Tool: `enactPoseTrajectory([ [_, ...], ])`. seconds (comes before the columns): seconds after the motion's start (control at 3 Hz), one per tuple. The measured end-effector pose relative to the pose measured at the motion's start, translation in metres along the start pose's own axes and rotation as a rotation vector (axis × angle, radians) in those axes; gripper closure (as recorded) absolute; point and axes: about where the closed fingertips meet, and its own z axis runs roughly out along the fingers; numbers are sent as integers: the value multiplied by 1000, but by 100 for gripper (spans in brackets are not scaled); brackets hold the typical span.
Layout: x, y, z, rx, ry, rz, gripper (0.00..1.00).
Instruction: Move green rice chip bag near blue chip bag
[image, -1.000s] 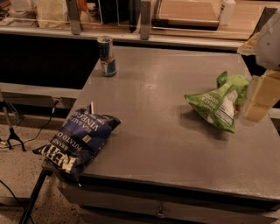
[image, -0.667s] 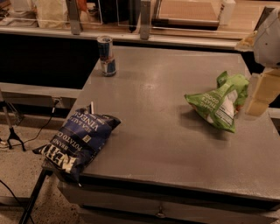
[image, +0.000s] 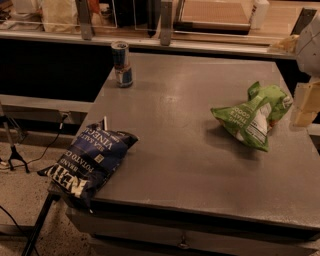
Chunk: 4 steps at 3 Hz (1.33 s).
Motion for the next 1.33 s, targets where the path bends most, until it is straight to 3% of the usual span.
enactPoseTrajectory([
  [0.67, 19, -11, 29, -23, 28, -91, 0],
  [1.33, 19, -15, 64, -57, 33, -177, 0],
])
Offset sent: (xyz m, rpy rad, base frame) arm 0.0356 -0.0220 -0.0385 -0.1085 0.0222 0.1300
